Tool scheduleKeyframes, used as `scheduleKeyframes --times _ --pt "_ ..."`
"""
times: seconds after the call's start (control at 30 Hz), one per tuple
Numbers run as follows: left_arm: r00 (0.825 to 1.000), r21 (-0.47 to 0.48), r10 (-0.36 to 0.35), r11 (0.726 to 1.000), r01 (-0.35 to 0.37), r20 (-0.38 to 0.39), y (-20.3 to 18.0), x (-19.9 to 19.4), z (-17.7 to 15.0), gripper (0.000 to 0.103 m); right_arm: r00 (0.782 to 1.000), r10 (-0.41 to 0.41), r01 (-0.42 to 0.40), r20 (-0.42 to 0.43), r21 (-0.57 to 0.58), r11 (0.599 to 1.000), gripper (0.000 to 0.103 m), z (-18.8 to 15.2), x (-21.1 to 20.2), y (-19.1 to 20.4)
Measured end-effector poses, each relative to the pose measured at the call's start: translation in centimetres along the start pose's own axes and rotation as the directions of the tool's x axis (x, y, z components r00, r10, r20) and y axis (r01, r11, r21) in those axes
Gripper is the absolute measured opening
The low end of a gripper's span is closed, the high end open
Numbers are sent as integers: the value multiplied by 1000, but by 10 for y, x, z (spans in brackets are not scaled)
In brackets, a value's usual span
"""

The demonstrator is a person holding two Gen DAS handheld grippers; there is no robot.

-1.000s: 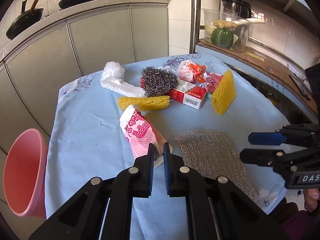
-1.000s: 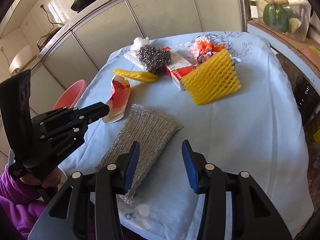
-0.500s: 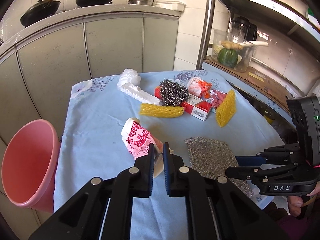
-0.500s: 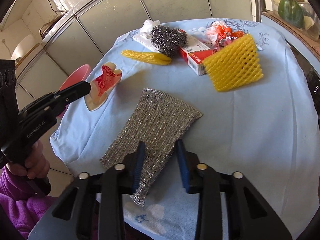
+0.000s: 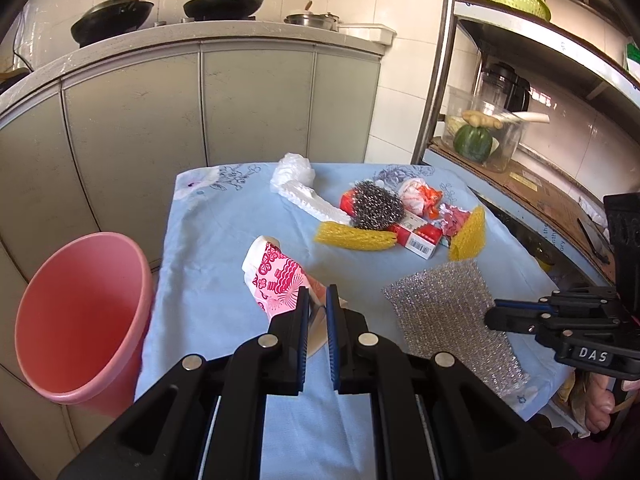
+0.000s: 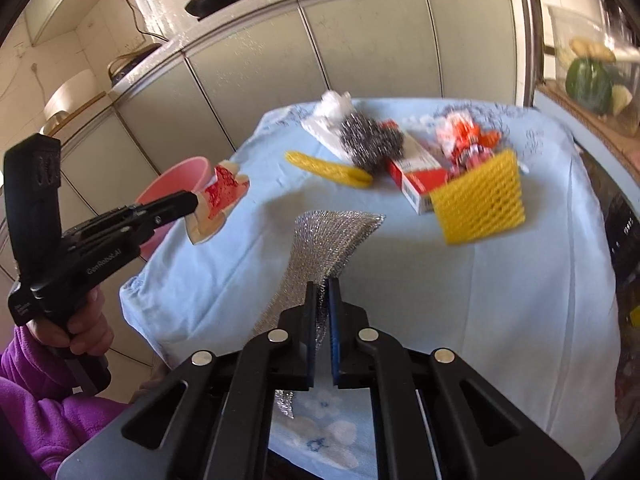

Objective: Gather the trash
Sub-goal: 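Grasp the pink-printed paper cup with the left tool while the right tool grasps the silver scouring pad, then carry the cup and scouring pad to the pink bin and release both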

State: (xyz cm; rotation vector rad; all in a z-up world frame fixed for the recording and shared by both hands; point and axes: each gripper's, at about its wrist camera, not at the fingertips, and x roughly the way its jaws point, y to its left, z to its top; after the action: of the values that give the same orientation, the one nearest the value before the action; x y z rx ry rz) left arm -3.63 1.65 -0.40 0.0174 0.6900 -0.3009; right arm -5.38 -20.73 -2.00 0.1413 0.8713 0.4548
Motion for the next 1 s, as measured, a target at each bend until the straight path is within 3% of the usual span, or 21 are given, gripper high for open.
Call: scheduleKeyframes --times 0.27,0.6,1.0 --pt "998 -38 44 998 -43 46 18 -17 2 8 996 40 -34 78 -71 997 6 28 -10 23" --pt "989 -108 123 988 -114 83 48 -35 -1 8 989 104 -87 102 -165 982 6 68 11 66" --pt "955 -221 281 941 -256 93 114 -63 -8 8 971 221 -188 95 -269 944 6 117 52 144"
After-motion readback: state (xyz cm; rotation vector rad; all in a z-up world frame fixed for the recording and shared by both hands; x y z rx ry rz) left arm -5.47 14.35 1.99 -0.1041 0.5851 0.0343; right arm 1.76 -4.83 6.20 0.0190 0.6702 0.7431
